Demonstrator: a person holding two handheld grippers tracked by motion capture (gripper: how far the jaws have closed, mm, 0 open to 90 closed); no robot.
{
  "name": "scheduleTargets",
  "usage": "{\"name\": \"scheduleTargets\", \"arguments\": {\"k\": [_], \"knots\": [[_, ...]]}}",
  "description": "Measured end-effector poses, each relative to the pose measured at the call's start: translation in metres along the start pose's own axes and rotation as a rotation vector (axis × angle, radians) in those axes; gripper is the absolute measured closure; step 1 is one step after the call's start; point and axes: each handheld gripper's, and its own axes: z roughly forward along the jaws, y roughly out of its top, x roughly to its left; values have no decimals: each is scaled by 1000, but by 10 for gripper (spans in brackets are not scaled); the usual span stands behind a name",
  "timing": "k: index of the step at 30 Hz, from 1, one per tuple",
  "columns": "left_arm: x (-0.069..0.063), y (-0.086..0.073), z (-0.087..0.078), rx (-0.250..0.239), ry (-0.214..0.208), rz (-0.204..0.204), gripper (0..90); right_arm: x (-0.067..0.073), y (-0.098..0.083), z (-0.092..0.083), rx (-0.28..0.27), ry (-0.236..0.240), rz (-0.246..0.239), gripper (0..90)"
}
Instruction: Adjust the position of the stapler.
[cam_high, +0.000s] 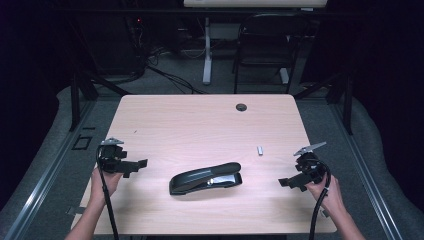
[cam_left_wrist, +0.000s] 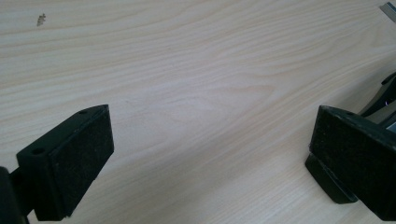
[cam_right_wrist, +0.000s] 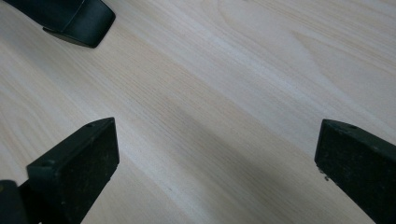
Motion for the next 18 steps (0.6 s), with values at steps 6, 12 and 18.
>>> {"name": "scheduleTargets", "arguments": {"k": [6, 12, 18], "knots": [[-4, -3, -2, 12, -23, 11, 0, 4, 3, 5, 26, 16, -25, 0], [-10, -6, -8, 8, -51, 26, 0, 16, 10, 8, 40, 33, -60, 0], [-17, -7, -11, 13, -73, 55, 0, 35, 19, 12, 44, 72, -126, 0]]}}
